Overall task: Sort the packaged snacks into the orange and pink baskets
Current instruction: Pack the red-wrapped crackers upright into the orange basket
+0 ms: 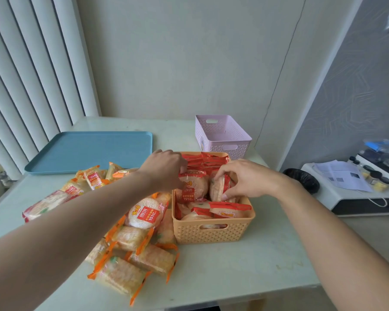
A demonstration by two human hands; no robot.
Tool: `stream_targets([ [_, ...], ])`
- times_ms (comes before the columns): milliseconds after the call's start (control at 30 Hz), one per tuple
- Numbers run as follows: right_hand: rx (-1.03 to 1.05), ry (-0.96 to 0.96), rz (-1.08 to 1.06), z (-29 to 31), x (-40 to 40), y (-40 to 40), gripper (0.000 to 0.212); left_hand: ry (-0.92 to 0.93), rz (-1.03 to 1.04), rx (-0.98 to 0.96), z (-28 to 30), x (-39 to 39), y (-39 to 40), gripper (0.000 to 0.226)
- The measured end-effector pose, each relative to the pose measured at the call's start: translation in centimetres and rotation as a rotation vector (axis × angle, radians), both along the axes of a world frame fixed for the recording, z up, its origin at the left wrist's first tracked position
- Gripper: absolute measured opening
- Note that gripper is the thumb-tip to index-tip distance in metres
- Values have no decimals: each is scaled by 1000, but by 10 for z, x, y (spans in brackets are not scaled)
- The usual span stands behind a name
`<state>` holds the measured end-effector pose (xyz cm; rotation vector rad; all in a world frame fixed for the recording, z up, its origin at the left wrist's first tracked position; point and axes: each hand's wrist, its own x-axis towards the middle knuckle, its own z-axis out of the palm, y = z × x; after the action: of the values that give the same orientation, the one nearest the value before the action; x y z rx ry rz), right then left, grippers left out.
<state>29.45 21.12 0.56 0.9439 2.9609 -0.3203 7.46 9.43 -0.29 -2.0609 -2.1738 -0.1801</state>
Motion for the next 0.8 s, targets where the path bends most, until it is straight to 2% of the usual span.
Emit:
stream_targets([
  [100, -63, 184, -23, 6, 0, 2, 55, 9, -15, 60, -6, 6, -2, 43],
  [200, -200, 509, -189, 16, -2, 5, 69, -54, -25, 56, -3, 0, -3, 66],
  [300, -244, 716, -288, 24, -5, 6, 83, -259, -86, 66, 10, 1, -1, 75],
  [367, -217, 734, -315, 24, -6, 6, 88, -583, -113, 71, 19, 11, -1, 68],
  [433, -225, 719, -327, 25, -7, 3, 99, -858, -108, 63, 24, 22, 0, 47],
  [500, -281, 714, -304, 25, -7, 0, 106, -903, -102, 130, 22, 29, 4, 28],
  [567, -388, 709, -252, 27, -3, -2, 96, -982, -83, 209, 19, 33, 6, 23],
  [600, -451, 679, -224, 28, 0, -3, 81, -1092, -69, 243, 19, 34, 6, 23],
  [667, -594, 641, -187, 29, 5, -5, 38, -1308, -45, 262, 20, 36, 6, 29],
  [700, -641, 677, -181, 28, 6, -5, 23, -1328, -40, 250, 20, 36, 7, 32],
  [767, -682, 812, -201, 28, 6, -2, 18, -1189, -54, 204, 14, 35, 10, 43],
  [800, -688, 879, -215, 29, 6, 2, 17, -1051, -61, 178, 9, 32, 13, 50],
])
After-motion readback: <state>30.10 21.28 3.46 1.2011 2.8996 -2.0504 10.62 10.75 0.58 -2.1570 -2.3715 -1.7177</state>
